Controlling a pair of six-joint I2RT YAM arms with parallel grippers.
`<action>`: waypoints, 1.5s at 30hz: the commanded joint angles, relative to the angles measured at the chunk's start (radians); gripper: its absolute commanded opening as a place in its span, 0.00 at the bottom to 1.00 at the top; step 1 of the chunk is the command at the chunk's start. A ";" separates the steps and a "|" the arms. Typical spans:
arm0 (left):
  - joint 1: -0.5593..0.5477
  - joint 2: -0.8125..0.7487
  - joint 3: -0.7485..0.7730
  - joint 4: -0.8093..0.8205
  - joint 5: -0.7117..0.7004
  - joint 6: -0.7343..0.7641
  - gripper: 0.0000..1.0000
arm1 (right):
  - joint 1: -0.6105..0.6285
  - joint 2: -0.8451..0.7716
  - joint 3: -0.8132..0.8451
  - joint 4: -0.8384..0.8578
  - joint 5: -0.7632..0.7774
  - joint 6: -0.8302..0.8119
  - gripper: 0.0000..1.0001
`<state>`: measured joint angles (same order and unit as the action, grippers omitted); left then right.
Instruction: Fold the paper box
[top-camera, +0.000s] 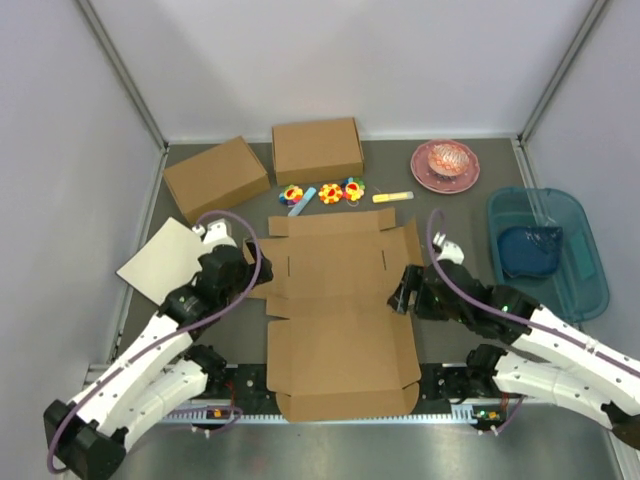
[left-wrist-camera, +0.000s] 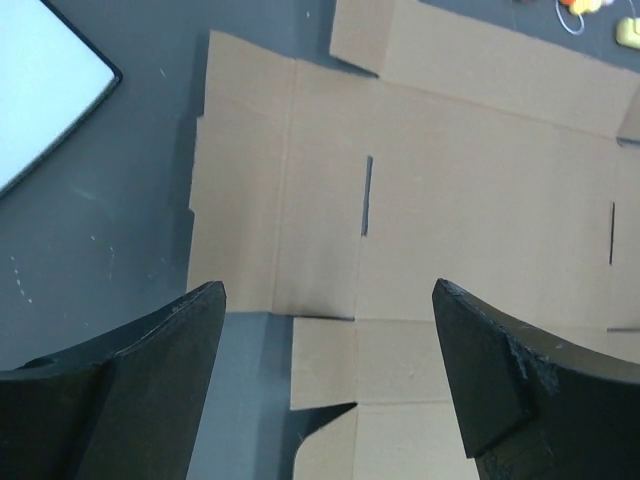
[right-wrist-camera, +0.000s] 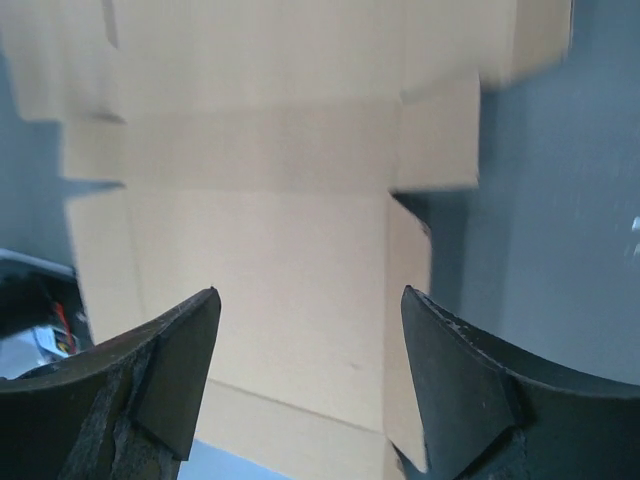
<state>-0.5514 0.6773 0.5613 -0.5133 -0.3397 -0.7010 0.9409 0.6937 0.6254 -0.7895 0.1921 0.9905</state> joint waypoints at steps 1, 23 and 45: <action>0.042 0.182 0.155 -0.020 -0.104 0.012 0.91 | 0.012 0.108 0.218 -0.005 0.210 -0.176 0.74; 0.400 0.639 0.190 0.102 0.306 0.080 0.81 | 0.010 0.115 0.269 0.142 0.164 -0.401 0.75; 0.404 0.742 0.227 0.220 0.646 0.195 0.26 | -0.036 0.081 0.273 0.142 0.130 -0.434 0.76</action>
<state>-0.1501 1.4704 0.7712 -0.3721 0.2085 -0.5400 0.9134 0.7918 0.8764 -0.6773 0.3317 0.5785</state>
